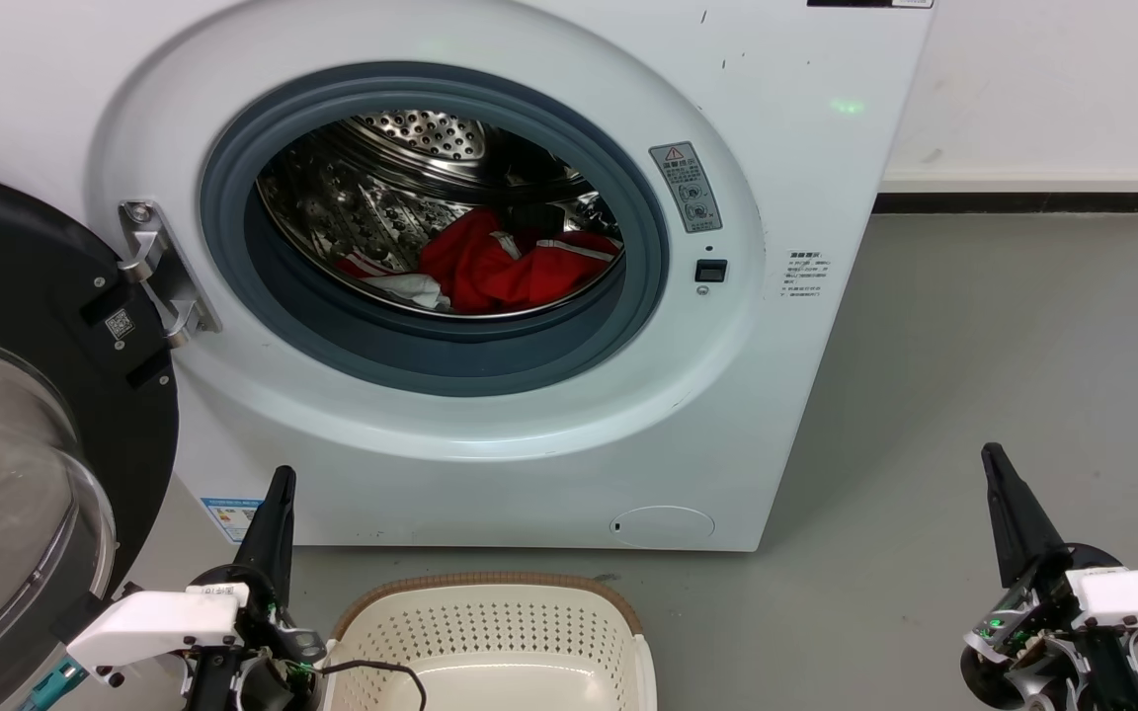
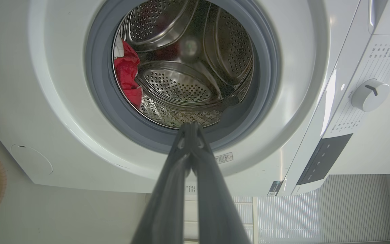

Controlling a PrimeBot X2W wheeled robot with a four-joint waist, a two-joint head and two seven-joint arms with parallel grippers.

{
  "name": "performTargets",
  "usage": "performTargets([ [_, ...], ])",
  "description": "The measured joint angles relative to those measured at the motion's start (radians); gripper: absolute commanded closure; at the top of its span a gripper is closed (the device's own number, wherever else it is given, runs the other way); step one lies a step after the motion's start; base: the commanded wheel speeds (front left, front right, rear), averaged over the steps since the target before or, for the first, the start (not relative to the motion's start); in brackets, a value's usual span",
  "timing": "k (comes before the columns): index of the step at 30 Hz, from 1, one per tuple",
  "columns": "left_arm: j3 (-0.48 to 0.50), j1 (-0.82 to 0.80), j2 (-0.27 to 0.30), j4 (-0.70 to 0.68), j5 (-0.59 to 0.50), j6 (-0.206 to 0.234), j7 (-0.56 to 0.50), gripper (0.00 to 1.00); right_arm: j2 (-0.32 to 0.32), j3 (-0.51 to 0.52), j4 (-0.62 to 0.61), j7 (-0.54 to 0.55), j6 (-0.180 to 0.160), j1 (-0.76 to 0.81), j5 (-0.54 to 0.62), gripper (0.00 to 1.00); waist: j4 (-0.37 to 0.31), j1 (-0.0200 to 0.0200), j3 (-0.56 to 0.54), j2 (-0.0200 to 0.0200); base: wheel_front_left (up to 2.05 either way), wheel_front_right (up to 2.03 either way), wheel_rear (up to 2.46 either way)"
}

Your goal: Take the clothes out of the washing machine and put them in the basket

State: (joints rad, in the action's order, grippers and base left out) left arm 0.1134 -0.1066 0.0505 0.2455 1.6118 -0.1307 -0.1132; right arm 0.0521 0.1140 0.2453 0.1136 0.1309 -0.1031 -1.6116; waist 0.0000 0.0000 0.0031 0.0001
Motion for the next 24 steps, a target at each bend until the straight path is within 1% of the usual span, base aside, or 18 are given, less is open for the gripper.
performTargets([
  [19, 0.0, 0.0, 0.0, 0.0, 0.0, 0.0, 0.0, 1.0, 0.0, 0.0, 0.0, 0.0, 0.0, 0.0, 0.0, 1.0, 0.0, 0.0, 0.0, -0.0001, 0.0, 0.0, 0.0],
  [20, -0.001, 0.001, 0.0, 0.003, 0.0, 0.0, 0.001, 0.0, 0.0, 0.0, 0.002, 0.0, 0.0, 0.002, 0.0, 0.0, 0.0, 0.0, 0.0, 0.0, 0.0, 0.0, 0.0],
  [24, -0.009, 0.028, -0.003, 0.028, 0.0, 0.0, 0.005, 0.0, -0.001, -0.003, 0.024, -0.007, 0.0, 0.03, 0.0, 0.0, 0.0, 0.0, 0.0, 0.0, 0.0, 0.0, 0.0],
])
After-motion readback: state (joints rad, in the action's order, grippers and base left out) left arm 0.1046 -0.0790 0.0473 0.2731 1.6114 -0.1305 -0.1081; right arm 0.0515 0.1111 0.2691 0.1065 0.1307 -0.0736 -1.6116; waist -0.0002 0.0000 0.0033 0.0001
